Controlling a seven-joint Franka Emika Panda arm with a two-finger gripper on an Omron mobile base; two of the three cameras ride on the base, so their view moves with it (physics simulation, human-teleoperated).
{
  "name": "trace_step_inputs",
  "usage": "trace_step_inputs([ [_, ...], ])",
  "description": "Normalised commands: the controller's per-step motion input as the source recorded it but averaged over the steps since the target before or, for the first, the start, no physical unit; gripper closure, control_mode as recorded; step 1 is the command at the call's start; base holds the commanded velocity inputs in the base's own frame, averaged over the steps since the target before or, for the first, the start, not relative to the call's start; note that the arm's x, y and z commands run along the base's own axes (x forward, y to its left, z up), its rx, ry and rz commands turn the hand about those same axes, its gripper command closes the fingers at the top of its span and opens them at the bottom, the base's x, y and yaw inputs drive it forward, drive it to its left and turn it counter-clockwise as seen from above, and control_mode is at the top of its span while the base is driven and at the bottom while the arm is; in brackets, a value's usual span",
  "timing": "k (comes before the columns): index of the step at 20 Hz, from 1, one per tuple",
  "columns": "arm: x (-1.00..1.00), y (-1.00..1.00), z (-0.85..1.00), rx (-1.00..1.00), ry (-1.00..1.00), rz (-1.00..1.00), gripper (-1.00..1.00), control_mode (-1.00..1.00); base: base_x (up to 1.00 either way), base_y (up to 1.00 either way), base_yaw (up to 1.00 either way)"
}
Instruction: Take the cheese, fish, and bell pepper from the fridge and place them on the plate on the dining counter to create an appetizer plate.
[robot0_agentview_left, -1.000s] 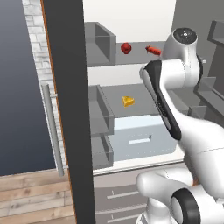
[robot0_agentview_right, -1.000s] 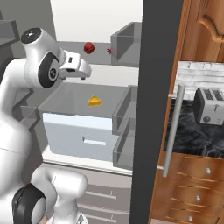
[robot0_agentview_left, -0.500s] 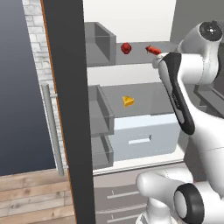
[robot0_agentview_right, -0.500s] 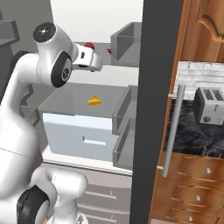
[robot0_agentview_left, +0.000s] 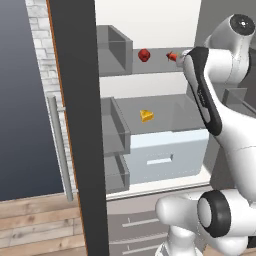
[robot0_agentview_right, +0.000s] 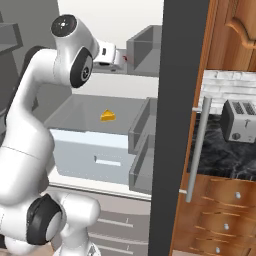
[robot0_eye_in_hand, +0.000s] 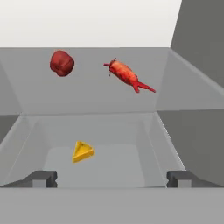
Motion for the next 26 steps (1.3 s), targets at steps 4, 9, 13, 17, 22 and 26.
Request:
trace_step_inputs([
  [4,0.25,-0.26,0.03,-0.03,0.02,0.00,-1.00,-1.00,0.00,0.00,0.00],
  [9,0.35,-0.24,-0.07,-0.03,0.01,0.00,-1.00,-1.00,0.00,0.00,0.00],
  [13,0.53,-0.11,-0.10,-0.02,0.00,0.04,-1.00,-1.00,0.00,0.00,0.00],
  [17,0.62,-0.16,-0.01,0.00,0.05,0.08,-1.00,-1.00,0.00,0.00,0.00],
  [22,0.72,-0.23,-0.01,0.00,0.11,0.08,-1.00,-1.00,0.00,0.00,0.00],
  [26,0.77,-0.13,0.00,0.00,0.14,0.08,-1.00,-1.00,0.00,0.00,0.00],
])
